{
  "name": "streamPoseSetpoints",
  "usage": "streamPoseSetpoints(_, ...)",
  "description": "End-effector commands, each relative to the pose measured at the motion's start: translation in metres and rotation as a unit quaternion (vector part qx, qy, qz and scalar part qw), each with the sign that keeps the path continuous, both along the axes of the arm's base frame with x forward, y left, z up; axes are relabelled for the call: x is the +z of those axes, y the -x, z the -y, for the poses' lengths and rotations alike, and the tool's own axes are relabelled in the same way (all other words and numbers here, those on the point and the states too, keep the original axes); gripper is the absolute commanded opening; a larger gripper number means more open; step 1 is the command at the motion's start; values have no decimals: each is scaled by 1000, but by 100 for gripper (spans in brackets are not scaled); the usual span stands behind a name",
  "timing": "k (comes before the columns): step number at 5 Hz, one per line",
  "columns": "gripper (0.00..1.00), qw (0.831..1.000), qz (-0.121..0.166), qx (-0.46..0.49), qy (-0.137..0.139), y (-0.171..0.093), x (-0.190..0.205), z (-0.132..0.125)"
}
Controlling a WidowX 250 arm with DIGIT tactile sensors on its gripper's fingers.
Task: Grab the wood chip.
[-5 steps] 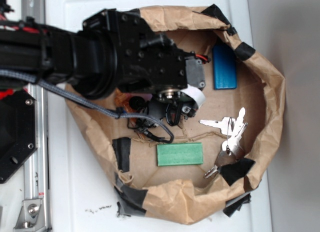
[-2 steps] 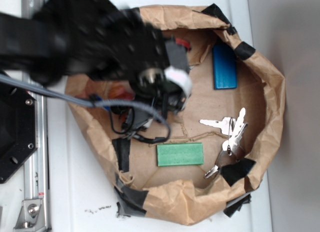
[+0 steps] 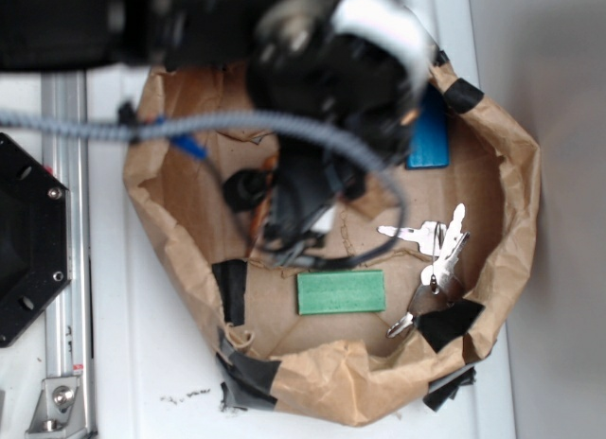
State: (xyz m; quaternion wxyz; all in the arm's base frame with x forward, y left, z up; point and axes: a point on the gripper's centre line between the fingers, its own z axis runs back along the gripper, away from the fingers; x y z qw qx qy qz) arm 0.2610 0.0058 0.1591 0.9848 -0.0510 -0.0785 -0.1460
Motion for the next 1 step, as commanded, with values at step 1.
streamPoseSetpoints(1,0,999,30,44,-5,-16,15,7)
